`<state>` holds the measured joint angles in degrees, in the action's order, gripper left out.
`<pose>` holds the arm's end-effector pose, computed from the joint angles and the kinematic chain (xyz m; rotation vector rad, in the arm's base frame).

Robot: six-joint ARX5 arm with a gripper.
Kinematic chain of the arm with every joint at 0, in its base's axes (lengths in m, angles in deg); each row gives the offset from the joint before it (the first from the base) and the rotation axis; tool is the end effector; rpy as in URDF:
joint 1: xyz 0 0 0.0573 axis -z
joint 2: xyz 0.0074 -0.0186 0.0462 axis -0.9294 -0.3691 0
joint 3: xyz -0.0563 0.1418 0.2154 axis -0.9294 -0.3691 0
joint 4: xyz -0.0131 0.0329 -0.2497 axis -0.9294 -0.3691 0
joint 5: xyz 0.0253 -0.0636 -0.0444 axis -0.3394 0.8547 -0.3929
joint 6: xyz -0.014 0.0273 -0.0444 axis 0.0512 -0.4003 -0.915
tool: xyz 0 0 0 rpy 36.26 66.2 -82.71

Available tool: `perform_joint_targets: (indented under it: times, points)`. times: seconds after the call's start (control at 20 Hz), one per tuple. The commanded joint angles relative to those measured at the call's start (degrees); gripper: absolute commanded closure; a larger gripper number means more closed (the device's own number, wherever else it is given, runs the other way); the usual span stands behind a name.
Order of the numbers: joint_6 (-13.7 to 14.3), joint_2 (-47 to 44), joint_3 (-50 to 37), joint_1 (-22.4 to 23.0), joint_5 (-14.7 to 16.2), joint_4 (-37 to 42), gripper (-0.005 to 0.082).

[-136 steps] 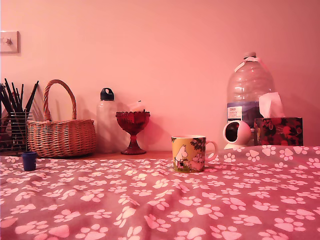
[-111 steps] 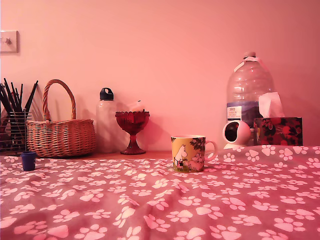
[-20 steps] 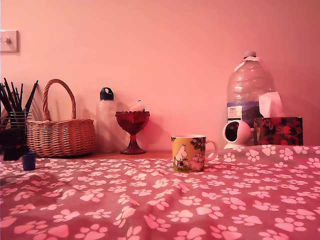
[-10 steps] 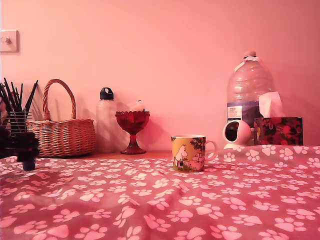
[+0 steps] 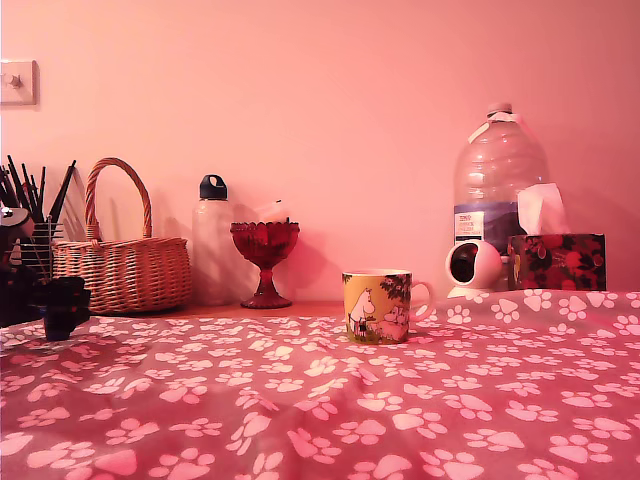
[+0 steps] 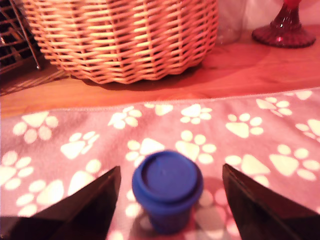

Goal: Pick the coffee capsule and then drop it inside the coffee cup in front of you

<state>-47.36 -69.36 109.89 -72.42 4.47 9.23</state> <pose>0.3945 0.0230 0.0811 -0.0010 0.2944 -0.1117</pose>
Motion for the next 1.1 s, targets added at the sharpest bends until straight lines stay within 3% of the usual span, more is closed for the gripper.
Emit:
perform_joint_targets:
  times: [0.0, 0.65, 0.75, 0.95, 1.05]
  points:
    - [0.5, -2.4, 1.5, -0.2, 0.1, -0.5, 0.0181]
    - [0.3, -3.9, 3.5, -0.2, 0.1, -3.7, 0.0189]
    - [0.3, -3.9, 3.5, -0.2, 1.0, -3.7, 0.0266]
    - [0.5, -3.8, 3.6, -0.2, 3.6, -4.7, 0.0555]
    - [0.5, -3.2, 3.6, 0.0, 4.2, -4.9, 0.0574]
